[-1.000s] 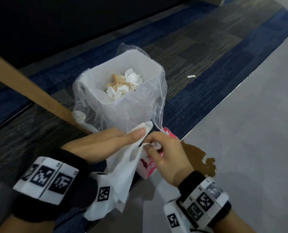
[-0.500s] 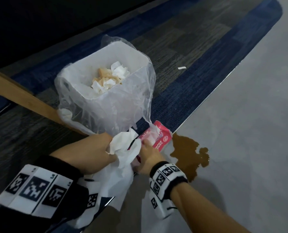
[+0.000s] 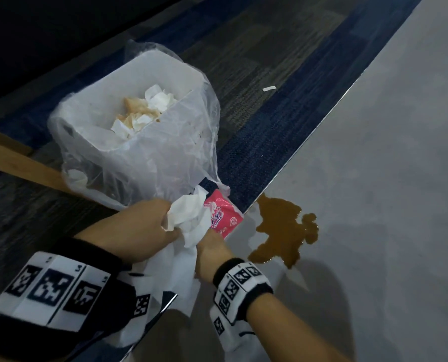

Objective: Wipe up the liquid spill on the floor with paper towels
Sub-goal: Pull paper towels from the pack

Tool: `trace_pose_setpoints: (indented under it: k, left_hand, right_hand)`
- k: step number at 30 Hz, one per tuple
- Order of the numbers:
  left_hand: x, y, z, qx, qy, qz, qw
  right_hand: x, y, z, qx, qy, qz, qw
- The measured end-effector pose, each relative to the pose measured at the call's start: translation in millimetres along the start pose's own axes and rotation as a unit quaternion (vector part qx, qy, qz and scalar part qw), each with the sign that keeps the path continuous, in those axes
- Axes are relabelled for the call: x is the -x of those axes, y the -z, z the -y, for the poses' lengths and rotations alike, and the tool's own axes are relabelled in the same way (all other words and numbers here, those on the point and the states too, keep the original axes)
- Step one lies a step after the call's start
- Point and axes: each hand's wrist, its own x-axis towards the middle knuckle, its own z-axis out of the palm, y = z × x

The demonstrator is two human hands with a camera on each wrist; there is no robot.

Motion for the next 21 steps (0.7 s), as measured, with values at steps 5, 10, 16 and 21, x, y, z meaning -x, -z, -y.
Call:
trace_pose_setpoints:
  k: [5, 10, 16, 21]
  left_hand:
    - [-11, 3, -9, 0.080, -0.037, -0.026, 0.996]
    - [-23, 5, -9, 0.150, -0.041, 0.013, 0.988]
    - [-24, 5, -16, 0.150, -0.100, 0.037, 0.983]
    - [-29, -12, -26, 0.068, -0.087, -0.099, 0.989]
  right_hand:
    - [20, 30, -2, -0.490, -0.029, -0.037, 0.870]
    - [31, 68, 0, -0.666, 0.014, -0.002, 0.746]
    - [31, 81, -8, -0.595, 0.053, -0.008, 0.802]
    - [39, 66, 2, -0.528, 0.059, -0.065, 0.845]
